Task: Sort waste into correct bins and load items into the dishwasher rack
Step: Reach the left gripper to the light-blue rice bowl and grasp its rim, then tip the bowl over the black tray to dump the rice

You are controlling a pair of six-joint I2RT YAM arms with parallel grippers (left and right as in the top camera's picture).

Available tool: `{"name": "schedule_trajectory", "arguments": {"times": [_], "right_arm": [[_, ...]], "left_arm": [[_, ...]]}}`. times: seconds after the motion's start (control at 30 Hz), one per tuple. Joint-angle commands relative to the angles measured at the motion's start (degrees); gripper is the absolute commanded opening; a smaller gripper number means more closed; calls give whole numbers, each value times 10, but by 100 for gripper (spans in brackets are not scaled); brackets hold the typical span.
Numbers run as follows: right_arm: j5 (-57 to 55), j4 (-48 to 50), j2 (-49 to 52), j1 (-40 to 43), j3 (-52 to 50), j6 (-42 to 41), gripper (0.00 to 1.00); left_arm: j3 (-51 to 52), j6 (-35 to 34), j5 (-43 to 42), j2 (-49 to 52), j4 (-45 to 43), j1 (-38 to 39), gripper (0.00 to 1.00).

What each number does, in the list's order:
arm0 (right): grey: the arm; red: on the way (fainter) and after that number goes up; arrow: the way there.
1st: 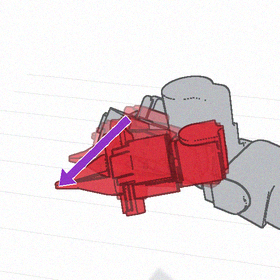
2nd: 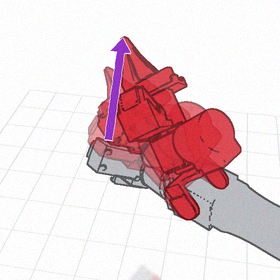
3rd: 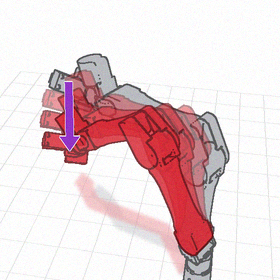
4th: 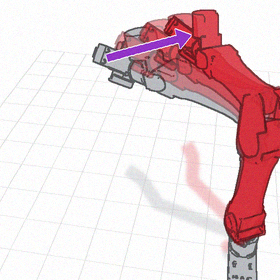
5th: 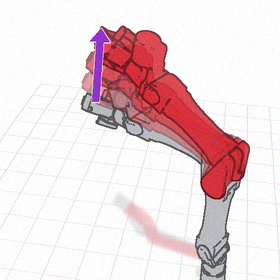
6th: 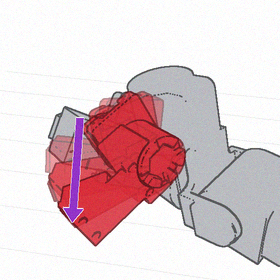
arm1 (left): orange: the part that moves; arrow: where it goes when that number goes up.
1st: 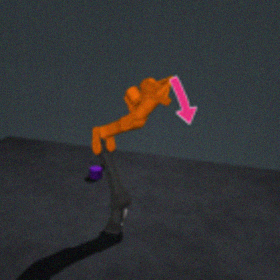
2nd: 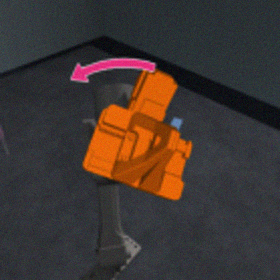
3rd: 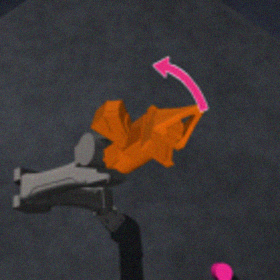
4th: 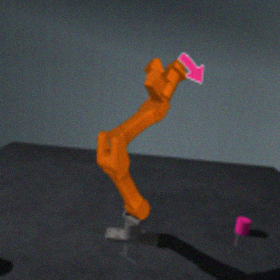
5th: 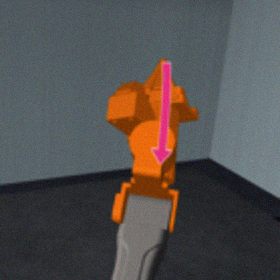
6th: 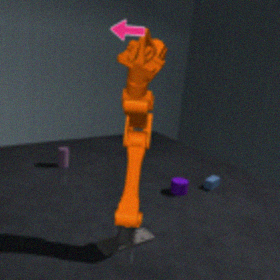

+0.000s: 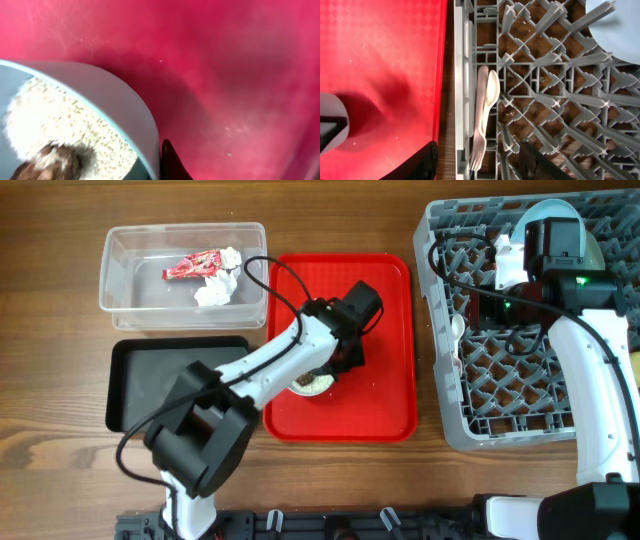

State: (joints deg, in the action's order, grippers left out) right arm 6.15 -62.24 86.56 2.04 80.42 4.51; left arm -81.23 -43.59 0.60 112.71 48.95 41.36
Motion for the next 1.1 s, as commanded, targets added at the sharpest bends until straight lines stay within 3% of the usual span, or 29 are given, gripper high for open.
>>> {"name": "schedule_trajectory", "arguments": {"times": [0.0, 0.17, 0.5, 0.77, 1.07], "right_arm": [[-8, -1, -2, -2, 11, -4, 53], [-8, 0, -2, -2, 11, -4, 52], [-15, 0, -2, -2, 11, -4, 52], [-19, 0, -2, -2, 11, -4, 52], [-19, 0, -2, -2, 11, -4, 52]], "left_arm": [[3, 24, -3, -53, 17, -4, 4], [3, 38, -15, -102, 64, -35, 4], [3, 180, -164, -155, 121, -203, 4], [16, 328, -343, -155, 148, -378, 4], [107, 459, -543, -152, 141, -543, 4]]}}
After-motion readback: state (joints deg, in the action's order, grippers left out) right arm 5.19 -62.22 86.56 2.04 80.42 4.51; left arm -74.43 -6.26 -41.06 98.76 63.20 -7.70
